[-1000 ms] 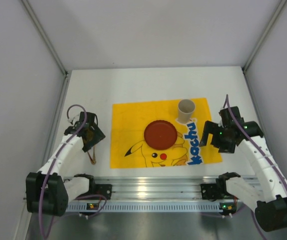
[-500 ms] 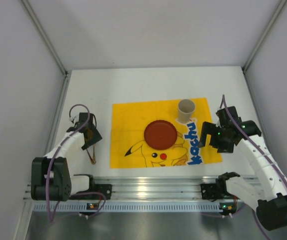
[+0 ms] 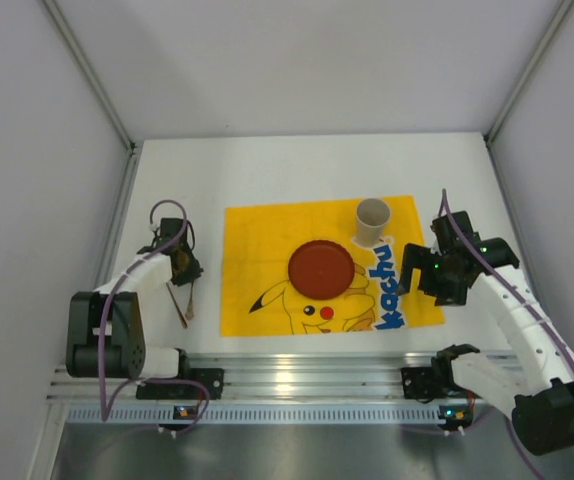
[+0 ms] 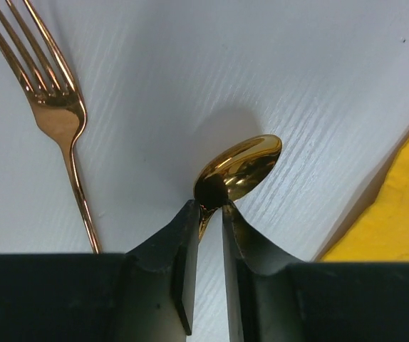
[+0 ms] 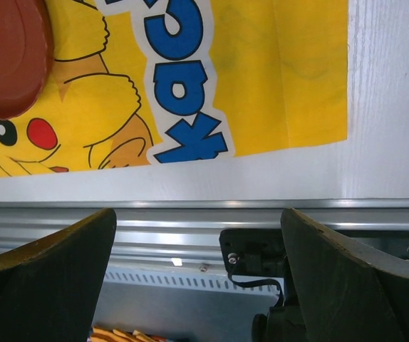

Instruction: Set the dinner table for one person

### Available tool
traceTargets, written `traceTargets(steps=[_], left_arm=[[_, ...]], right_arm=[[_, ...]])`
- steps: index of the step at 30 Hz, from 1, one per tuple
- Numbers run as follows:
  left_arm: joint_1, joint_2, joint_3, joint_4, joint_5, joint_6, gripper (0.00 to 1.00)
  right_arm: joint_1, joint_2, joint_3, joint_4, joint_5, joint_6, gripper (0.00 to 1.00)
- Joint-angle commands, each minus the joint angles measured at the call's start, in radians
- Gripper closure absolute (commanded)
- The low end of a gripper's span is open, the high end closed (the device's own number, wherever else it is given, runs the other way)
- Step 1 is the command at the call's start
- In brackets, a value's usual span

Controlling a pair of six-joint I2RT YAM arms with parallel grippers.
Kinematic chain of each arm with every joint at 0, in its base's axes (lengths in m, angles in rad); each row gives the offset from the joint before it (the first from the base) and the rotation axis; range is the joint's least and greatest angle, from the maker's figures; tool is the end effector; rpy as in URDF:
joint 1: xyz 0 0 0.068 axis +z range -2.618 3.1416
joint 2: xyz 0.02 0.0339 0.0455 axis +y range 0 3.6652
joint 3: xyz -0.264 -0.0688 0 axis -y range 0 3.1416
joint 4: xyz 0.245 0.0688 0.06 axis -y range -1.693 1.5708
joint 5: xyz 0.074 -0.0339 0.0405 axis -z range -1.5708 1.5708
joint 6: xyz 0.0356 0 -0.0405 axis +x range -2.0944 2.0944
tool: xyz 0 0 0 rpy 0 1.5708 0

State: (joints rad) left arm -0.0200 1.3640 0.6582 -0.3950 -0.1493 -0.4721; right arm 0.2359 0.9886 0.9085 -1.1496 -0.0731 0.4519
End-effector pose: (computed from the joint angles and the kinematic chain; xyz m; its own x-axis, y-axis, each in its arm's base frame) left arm 0.2407 0.0005 0.1613 -0.7723 -0.4343 -0.4637 -0.4477 0.8898 -0.0878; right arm 0.1554 0.0400 0.2710 -0.9365 0.2228 -0.2709 0.1691 0.9634 0.2080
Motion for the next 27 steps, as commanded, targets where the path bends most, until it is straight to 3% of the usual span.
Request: traceTargets(steps=[1,6,7,14,15,17,18,21,27], left_arm=[[0.008,0.043,0.034,0.048,-0.001,0.050,0.80],[0.014,0.116,0.061,0.042,0.042,0.064,0.90],[0.012,0.130,0.073,0.044,0.050,0.067,1.00],[0.012,0.218,0.145,0.061,0.142,0.109,1.00],[0.012,0.222,0.159,0.044,0.142,0.109,0.99],[0.012,0.201,0.192,0.024,0.143,0.110,0.87],[0.012,0.186,0.199,0.022,0.143,0.116,0.76],[0.012,0.150,0.227,-0.005,0.145,0.154,0.64],[0.012,0.156,0.239,-0.053,0.203,0.248,0.61]], right_arm=[[0.017,0.002,0.018,0.021,0.015,-0.009,0.00],[0.016,0.001,0.018,0.019,0.019,-0.007,0.00],[0.017,0.002,0.017,0.019,0.021,-0.005,0.00],[0.016,0.005,0.015,0.022,0.021,-0.001,0.00],[0.017,0.007,0.013,0.022,0.025,-0.001,0.00],[0.016,0.004,0.013,0.022,0.027,0.002,0.00],[0.016,0.002,0.015,0.021,0.032,0.004,0.00],[0.017,-0.004,0.015,0.021,0.038,0.010,0.00],[0.016,-0.002,0.012,0.024,0.048,0.019,0.00]])
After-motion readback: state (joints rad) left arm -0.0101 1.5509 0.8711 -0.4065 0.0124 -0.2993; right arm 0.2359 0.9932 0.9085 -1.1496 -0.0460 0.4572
